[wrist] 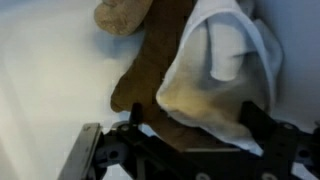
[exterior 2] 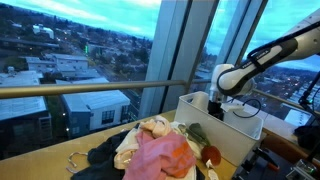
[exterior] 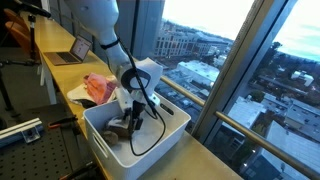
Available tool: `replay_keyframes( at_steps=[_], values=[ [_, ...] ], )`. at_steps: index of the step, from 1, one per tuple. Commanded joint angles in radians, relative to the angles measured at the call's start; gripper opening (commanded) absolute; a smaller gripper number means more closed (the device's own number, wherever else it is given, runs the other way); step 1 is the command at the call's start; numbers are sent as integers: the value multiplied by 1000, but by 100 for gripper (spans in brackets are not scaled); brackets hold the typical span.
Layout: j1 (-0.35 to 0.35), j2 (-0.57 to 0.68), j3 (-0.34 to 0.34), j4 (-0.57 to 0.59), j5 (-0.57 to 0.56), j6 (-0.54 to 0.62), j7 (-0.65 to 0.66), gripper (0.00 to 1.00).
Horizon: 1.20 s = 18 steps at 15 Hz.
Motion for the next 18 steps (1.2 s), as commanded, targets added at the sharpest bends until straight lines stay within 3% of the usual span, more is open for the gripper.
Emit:
replay_keyframes(
  at_steps=[1, 3, 4, 6, 15, 17, 18],
  values=[
    [-10, 105, 16, 93, 28, -13, -45, 100],
    [-11, 135, 12, 116, 22, -13, -52, 99],
    [-11, 145, 10, 124, 19, -13, -54, 74],
    [-15, 149, 6, 129, 15, -17, -63, 73],
    [-41, 28, -13, 99, 12, -62, -74, 5],
    [-43, -31, -21, 96, 7, -81, -72, 1],
    [-42, -65, -25, 96, 5, -94, -70, 4]
  ],
)
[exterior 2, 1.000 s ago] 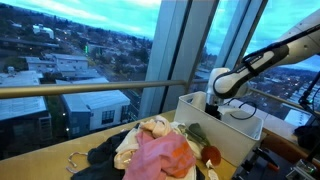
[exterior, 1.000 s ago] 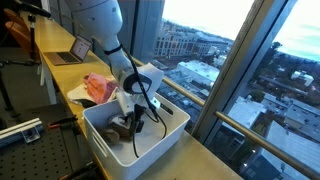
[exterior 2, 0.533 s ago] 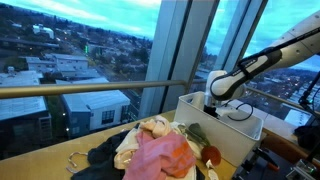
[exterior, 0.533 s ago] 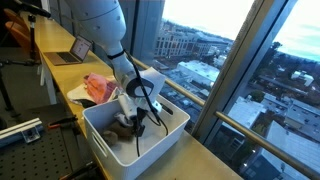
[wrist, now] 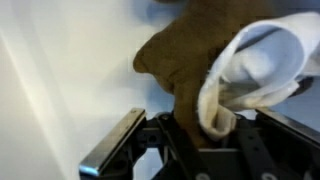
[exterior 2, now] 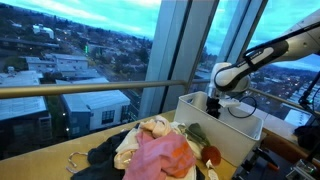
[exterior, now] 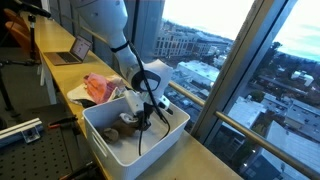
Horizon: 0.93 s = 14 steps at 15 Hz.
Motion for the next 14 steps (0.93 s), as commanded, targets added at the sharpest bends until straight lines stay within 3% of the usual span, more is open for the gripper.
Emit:
replay_keyframes(
  at_steps=[1, 8, 14],
  values=[
    [-5, -147, -11, -11, 2, -78, -17, 3],
    [70, -400, 19, 34, -14, -203, 32, 4],
    [238, -477, 134, 42, -45, -237, 158, 4]
  ],
)
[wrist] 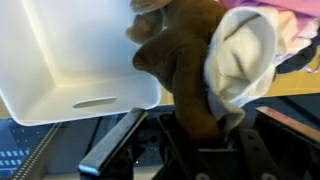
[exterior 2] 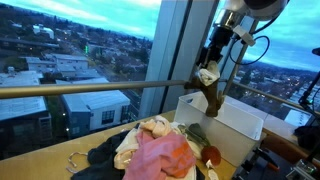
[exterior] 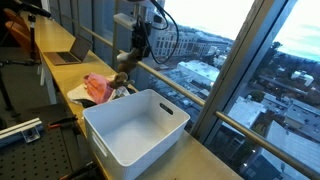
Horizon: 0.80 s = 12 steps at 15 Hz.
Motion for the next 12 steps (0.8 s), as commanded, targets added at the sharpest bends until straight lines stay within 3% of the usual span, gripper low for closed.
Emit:
replay_keyframes(
  at_steps=[1, 2, 3, 4, 8, 12],
  values=[
    [102, -1, 71, 5, -45, -30, 114, 4],
    [133, 9, 92, 8, -53, -34, 148, 4],
    [161, 35, 107, 11, -69, -25, 181, 30],
    [182, 41, 120, 11, -73, -32, 205, 41],
    [239, 90, 129, -2, -99, -26, 273, 69],
    [228, 72, 111, -45, -101, -22, 282, 97]
  ],
)
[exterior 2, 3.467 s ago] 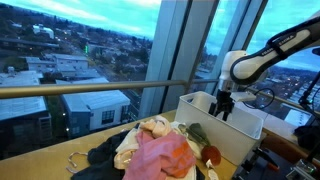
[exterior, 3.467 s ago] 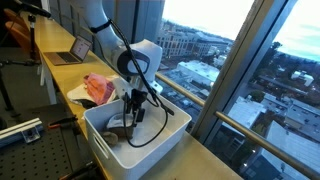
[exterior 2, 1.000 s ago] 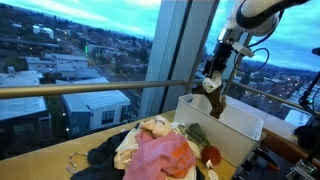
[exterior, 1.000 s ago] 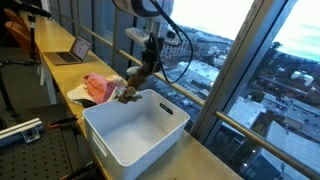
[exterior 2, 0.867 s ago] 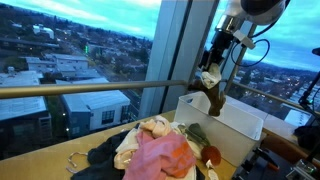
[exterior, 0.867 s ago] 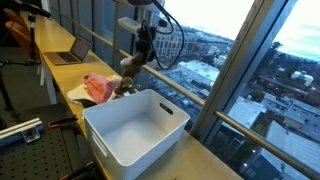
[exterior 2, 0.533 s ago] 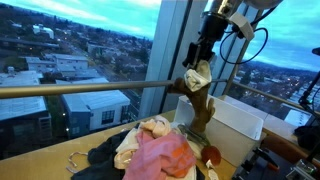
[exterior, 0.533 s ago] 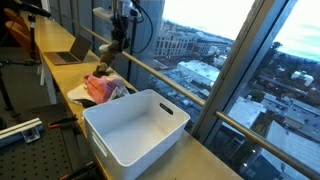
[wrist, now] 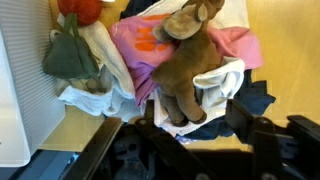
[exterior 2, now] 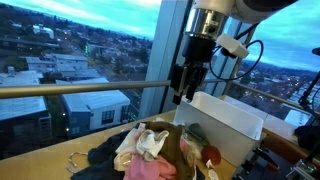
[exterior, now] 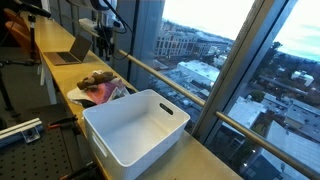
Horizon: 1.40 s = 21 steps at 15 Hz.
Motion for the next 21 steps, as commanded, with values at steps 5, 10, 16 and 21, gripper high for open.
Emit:
replay_keyframes(
  at_steps=[5, 10, 16, 21],
  values=[
    [-44, -66, -32, -89, 0, 6, 7, 100],
    [-49, -42, -26, -82, -1, 3, 6, 100],
    [-41, -42, -24, -90, -2, 4, 18, 100],
    [-64, -53, -34, -92, 12, -3, -16, 100]
  ],
)
